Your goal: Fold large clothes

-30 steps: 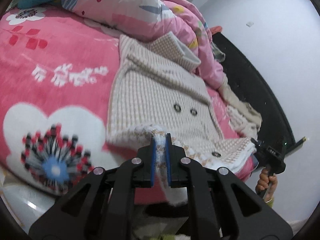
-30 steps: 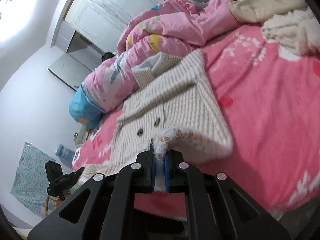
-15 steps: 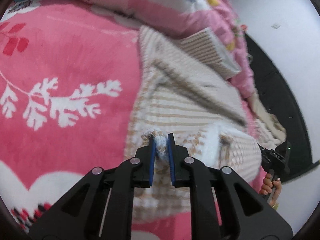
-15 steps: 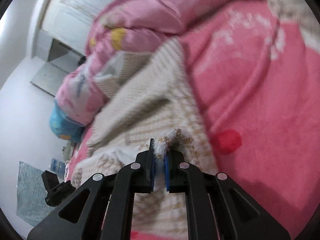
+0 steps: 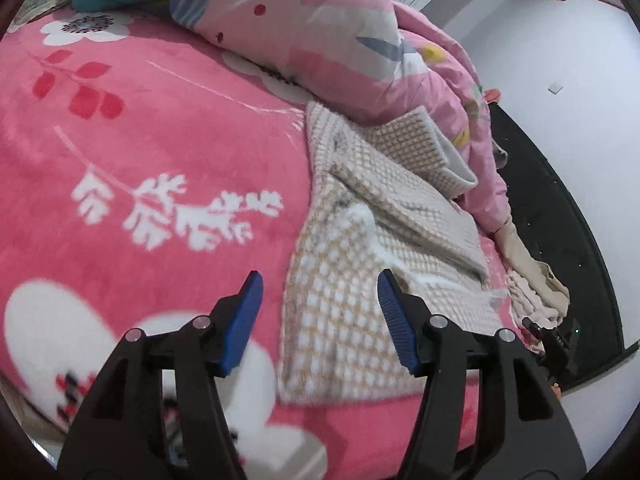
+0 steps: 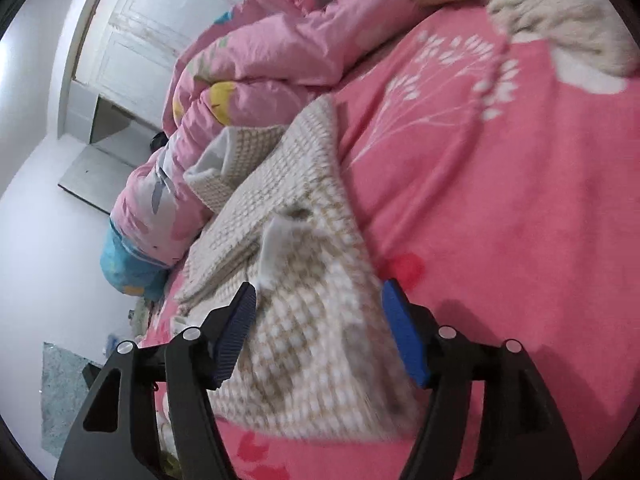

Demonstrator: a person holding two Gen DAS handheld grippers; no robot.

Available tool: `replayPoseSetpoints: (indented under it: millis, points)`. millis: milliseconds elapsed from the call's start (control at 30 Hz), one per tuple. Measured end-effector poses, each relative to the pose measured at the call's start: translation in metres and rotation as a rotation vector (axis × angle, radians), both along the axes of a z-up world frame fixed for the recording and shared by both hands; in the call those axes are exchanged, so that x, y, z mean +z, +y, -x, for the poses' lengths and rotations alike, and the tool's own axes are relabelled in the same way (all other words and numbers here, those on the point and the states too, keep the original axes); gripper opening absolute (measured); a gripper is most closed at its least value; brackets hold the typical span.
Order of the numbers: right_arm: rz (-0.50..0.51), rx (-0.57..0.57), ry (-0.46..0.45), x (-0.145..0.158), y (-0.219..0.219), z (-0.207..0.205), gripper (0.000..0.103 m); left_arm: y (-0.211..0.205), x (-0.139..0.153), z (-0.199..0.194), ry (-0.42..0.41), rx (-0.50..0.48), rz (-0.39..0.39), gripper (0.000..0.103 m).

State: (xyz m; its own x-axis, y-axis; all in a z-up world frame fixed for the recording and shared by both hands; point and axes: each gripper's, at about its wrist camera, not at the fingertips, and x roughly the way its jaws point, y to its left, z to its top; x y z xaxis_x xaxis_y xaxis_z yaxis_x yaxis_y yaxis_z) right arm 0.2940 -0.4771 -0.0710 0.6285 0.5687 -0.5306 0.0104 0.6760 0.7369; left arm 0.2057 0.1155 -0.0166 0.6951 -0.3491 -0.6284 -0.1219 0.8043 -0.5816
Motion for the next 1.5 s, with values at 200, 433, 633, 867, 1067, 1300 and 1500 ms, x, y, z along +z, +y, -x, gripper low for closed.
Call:
replayPoseSetpoints:
  millis: [200,433,633,867,1067,1300,1500]
  points:
    - [-0.035,0.013,0.032,-0.017,-0.005,0.057,0.064,-0.029,-0.026,0.044,0.036,-0.117,0.121,0.057]
    - [-0.152,0.017,0.095,-0.057,0.005,0.061,0.064,-0.027,-0.083,0.039,0.127,-0.014,0.368,0.056]
    - [-0.120,-0.058,0.066,-0.065,0.012,0.023,0.049,-0.020,-0.086,0.019,0.126,0.114,0.395,0.053]
    - [0.154,-0.092,-0.039,-0.013,0.034,0.027,0.016,-0.085,-0.014,0.016,0.012,0.112,-0.273,0.014]
    - [0.255,-0.087,-0.219,0.066,0.032,0.086,0.014,-0.108,0.057,0.072,-0.158,0.021,-0.475,0.012]
    - [0.165,0.015,-0.143,0.035,0.001,0.155,0.020,-0.074,0.033,0.143,-0.041,-0.080,-0.301,0.020]
    - [0.062,0.001,0.135,-0.046,-0.030,0.142,0.039,-0.039,-0.047,0.143,0.202,0.018,-0.287,0.031]
